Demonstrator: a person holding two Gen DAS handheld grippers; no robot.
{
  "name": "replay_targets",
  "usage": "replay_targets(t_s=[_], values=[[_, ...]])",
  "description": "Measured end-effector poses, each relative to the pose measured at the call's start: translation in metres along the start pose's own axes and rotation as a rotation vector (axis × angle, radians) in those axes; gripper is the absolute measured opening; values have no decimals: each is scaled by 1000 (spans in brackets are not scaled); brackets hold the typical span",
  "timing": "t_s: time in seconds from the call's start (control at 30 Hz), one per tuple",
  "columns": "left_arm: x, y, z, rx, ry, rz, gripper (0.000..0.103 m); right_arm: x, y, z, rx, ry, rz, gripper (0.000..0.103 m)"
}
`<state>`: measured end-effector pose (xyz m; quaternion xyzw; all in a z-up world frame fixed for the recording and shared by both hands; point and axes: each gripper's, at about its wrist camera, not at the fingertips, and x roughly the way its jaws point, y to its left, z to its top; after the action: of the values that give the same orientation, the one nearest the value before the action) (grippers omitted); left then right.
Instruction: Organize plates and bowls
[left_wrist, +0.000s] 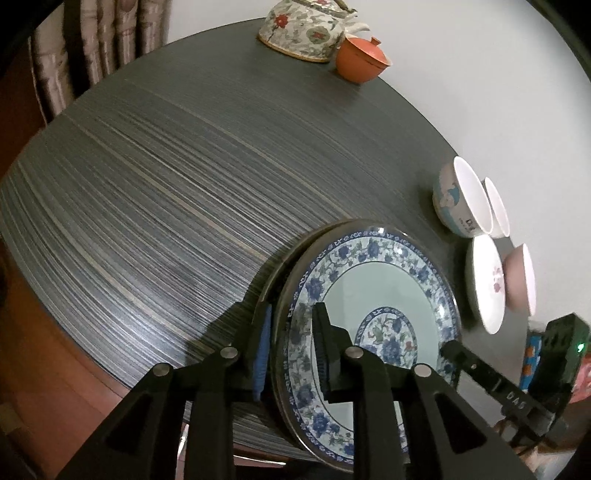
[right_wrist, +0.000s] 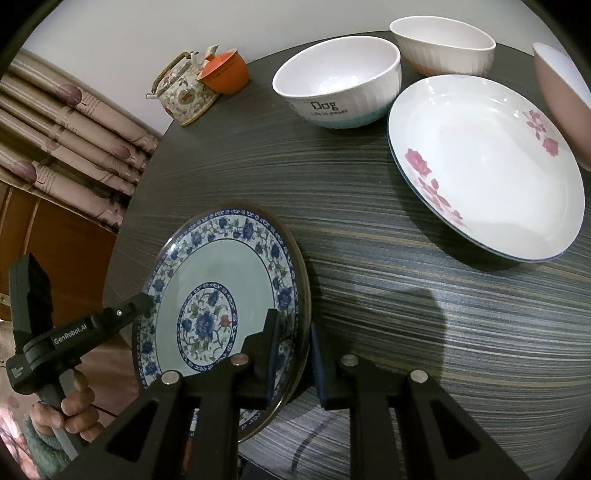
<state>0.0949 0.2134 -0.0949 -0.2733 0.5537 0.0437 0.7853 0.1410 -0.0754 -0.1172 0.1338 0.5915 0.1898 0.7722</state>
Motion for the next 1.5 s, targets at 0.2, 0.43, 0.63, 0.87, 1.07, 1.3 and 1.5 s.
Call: replay_targets(t_s=[0.2, 0.43, 0.63, 0.87, 1.07, 1.3, 1.5], values=[[0, 2, 1, -21, 6, -26, 27, 0, 0, 0, 4, 2, 1, 18], [-9, -5, 2, 4, -38, -53, 34, 5, 1, -3, -2, 14, -3, 19], [-8, -9, 2, 17, -49, -31, 41, 6, 4, -5, -16, 25, -6, 21], [-8, -14, -1, 46, -65, 0, 43, 5, 10, -10, -57, 29, -26, 22], [-10, -20, -2, 85, -93, 17, 47, -12, -5, -17, -29, -12, 13, 22], [-10, -26, -7, 122, -121, 49, 51, -44, -44, -28, 33, -72, 8, 22], [-7, -35, -13, 143, -144, 67, 51, -75, -96, -30, 117, -156, -16, 22]])
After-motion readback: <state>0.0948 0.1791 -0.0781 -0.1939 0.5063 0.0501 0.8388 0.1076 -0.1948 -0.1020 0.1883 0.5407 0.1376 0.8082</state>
